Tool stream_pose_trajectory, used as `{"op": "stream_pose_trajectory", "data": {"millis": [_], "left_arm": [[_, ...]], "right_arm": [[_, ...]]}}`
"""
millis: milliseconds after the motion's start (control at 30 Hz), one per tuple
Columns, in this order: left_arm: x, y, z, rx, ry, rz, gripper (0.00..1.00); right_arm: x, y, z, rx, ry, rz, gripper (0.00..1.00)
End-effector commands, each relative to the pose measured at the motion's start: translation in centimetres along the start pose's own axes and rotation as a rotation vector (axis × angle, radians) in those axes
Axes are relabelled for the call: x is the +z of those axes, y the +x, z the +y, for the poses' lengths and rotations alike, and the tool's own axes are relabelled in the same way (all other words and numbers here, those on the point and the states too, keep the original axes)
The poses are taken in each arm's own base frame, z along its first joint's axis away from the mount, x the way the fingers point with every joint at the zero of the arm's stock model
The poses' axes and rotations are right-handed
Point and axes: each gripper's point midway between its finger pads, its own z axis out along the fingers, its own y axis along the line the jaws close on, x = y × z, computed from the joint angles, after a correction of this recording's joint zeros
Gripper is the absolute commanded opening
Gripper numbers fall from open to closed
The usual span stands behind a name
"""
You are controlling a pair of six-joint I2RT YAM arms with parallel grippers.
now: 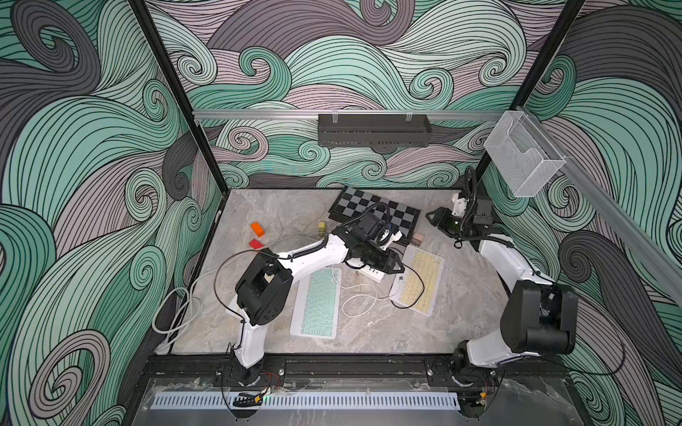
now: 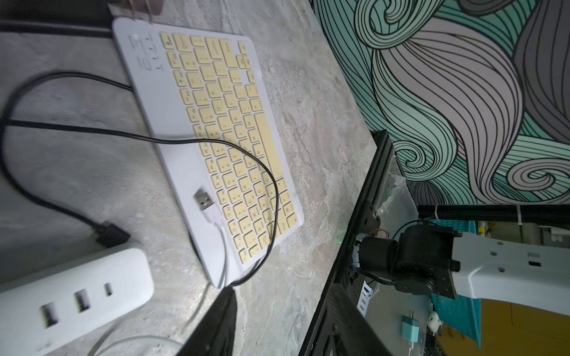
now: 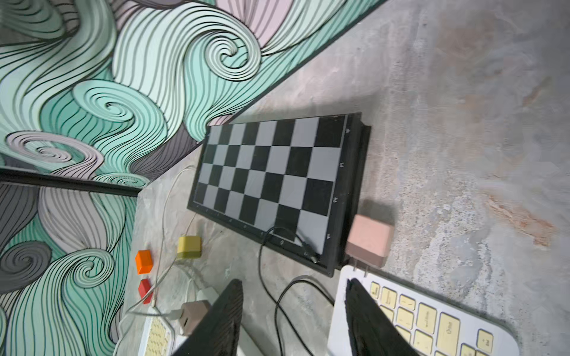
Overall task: Unplug the wireless keyboard
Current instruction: Place the power cord at the center of the board, then pick up the keyboard from the center of the board.
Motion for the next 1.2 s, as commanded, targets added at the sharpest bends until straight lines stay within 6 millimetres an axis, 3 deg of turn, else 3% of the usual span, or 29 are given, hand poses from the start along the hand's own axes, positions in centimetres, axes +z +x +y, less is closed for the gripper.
{"op": "stream_pose_trajectory", "data": {"millis": [0,133,333,467,633,833,1167], "left_arm": [[-5.1,-0.2,2.3,-0.061,-0.108,-0.068,0.38],[-10.0,2.0,8.3,-0.229,-0.301,-0.094,0.36],[-14.9,7.9,15.9,-0.482,-0.553,-0.087,0.36],[-16.7,11.4,18.6,-0.632,-0.595,-0.12,0.36],[-17.8,13.8,19.7,-0.707,-0.628,-0.133,0.36],[-19.3,15.3,20.7,-0.793,-0.611,-0.205,0.35],[-20.1,17.2,21.5,-0.873,-0.632,-0.265,0.32]], "right_arm": [[-0.4,3.6,3.1,-0.048,-0.053,0.098,0.51],[0.3,10.4,8.2,-0.188,-0.188,0.261,0.5],[1.7,22.5,14.0,-0.435,-0.368,0.492,0.51],[3.0,26.7,17.5,-0.52,-0.432,0.55,0.52],[5.8,29.9,18.7,-0.59,-0.349,0.584,0.5],[7.7,33.0,21.0,-0.679,-0.352,0.598,0.51],[15.0,30.8,21.0,-0.634,-0.086,0.47,0.51]]}}
